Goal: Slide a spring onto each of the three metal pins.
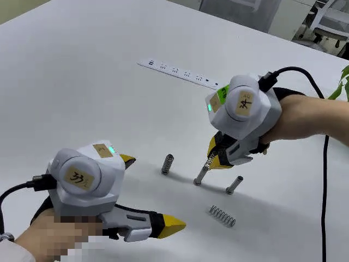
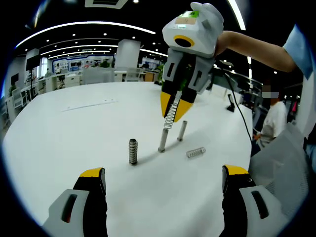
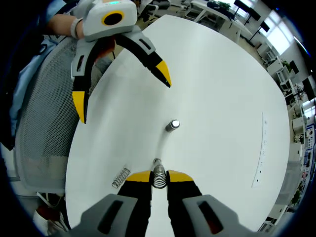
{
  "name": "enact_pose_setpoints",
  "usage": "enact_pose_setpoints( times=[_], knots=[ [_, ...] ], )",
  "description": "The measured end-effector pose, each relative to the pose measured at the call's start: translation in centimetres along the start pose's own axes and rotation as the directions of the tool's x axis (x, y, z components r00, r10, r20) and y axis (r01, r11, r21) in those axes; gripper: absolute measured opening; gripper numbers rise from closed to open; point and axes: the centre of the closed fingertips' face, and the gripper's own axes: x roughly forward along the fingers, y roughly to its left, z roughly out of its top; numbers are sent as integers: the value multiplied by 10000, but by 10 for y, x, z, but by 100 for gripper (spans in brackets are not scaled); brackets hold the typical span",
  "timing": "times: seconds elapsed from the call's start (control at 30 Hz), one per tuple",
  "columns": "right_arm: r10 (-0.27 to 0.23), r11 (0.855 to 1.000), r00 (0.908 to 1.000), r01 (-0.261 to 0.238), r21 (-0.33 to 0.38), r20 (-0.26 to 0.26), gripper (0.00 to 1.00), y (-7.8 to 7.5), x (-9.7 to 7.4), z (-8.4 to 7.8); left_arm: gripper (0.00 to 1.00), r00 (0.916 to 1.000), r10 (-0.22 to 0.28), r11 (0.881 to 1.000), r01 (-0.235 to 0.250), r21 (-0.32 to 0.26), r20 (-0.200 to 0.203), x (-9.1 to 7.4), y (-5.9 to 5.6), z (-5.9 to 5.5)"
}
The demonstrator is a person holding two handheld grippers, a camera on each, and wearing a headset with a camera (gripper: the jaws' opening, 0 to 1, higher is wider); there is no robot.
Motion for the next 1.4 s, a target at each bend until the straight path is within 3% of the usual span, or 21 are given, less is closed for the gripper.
enact_pose_setpoints(
  times=[0.8,1.4],
  knots=[
    [233,9994,9986,-244,-225,-468,12,-2,13,-6,98,9999,-163,9999,163,-45,-5,1,-2,1],
    [325,9994,9964,-334,-96,-785,12,-1,39,-10,97,9997,-226,9997,226,-20,-43,1,-2,0]
  ],
)
